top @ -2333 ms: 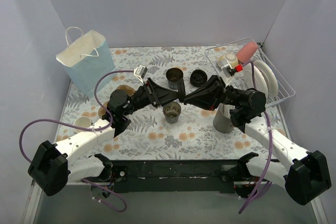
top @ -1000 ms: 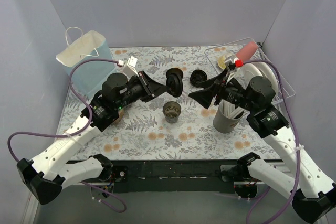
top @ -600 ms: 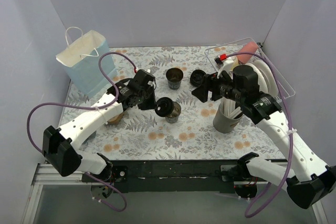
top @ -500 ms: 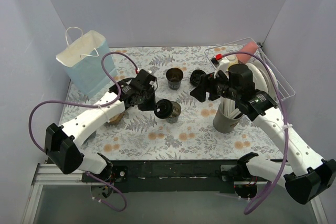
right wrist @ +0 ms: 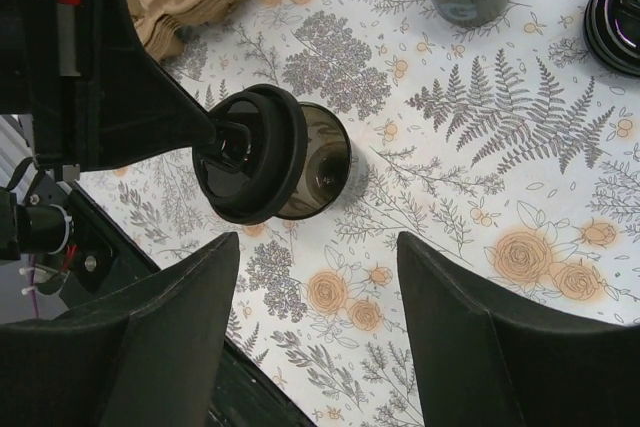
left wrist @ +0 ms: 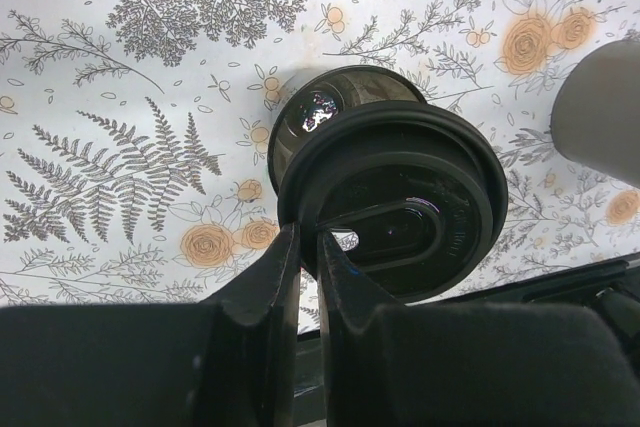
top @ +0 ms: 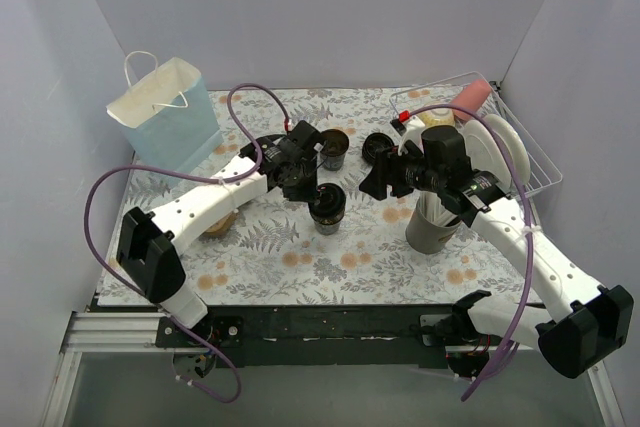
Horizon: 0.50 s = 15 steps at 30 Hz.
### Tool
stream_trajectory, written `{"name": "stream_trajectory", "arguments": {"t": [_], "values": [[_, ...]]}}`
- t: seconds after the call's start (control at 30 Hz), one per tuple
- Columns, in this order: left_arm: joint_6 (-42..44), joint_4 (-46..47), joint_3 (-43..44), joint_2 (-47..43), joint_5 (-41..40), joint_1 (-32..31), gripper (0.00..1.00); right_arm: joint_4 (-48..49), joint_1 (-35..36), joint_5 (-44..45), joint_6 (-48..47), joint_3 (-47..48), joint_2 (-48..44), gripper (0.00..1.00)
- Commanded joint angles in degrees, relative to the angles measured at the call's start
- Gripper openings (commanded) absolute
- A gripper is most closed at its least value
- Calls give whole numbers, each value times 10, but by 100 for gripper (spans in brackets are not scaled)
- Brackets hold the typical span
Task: Pack the takeout coffee
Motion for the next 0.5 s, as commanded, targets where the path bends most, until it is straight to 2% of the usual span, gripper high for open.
{"name": "stream_trajectory", "arguments": {"t": [0.0,0.37,0.47], "values": [[4,-32,42,10,-38,-9,0,23,0,6,-5,-2,-11,72],[8,-80,97,76,-60,-24,0,38,0,4,-10,-16,-18,71],[10,-68,94,81,-49,-25,0,36,0,4,-12,-16,-19,71]]}}
